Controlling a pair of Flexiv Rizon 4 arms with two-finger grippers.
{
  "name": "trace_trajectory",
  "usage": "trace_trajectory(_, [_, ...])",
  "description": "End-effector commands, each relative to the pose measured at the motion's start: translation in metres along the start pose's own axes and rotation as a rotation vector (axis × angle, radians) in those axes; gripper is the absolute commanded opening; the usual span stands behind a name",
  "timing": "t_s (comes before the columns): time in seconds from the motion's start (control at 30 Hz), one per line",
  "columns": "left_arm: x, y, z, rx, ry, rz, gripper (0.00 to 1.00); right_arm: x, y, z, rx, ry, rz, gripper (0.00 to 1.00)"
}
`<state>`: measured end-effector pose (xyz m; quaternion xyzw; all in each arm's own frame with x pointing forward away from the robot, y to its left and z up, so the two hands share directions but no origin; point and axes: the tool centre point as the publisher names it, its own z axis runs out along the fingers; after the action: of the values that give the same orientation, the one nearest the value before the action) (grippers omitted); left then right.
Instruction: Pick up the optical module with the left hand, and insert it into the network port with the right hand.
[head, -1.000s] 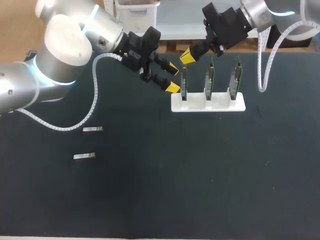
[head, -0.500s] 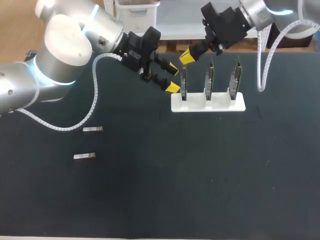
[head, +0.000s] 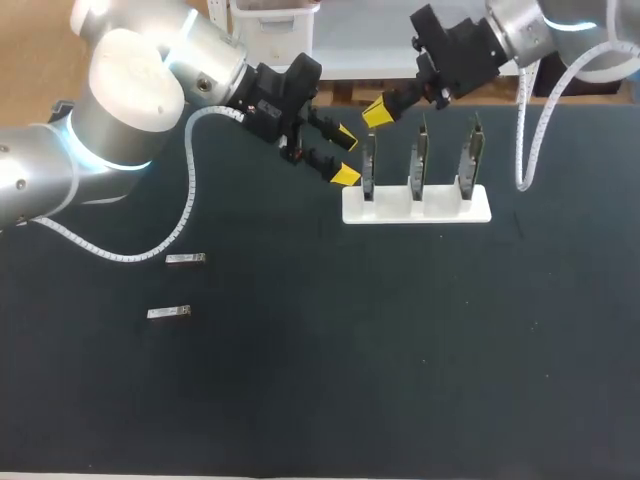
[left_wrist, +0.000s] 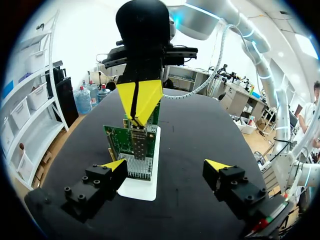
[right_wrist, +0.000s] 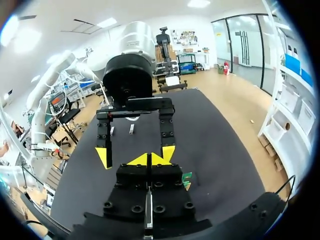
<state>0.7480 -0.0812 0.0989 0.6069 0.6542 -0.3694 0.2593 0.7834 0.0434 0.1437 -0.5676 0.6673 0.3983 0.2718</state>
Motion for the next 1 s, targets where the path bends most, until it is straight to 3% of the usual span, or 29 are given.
trace_trajectory(0.03, [0.0, -0.002, 0.0, -0.005, 0.002, -0.002, 1.0, 0.002, 0.0, -0.008, -0.008, -0.051, -0.005, 0.0])
trace_trajectory(0.27, [0.0, -0.002, 0.0, -0.005, 0.002, -0.002, 1.0, -0.022, 0.008, -0.034, 0.005, -0.121, -0.037, 0.0])
trace_trajectory(0.4, [0.0, -0.002, 0.0, -0.005, 0.002, -0.002, 1.0, -0.024, 0.006, -0.055, 0.036, -0.13, -0.064, 0.0])
trace_trajectory(0.7, [0.0, -0.002, 0.0, -0.005, 0.002, -0.002, 1.0, 0.0, 0.009, -0.097, 0.047, -0.077, -0.108, 0.0])
trace_trajectory(1.0, [0.0, -0.002, 0.0, -0.005, 0.002, -0.002, 1.0, 0.032, 0.02, -0.104, 0.02, -0.018, -0.077, 0.0])
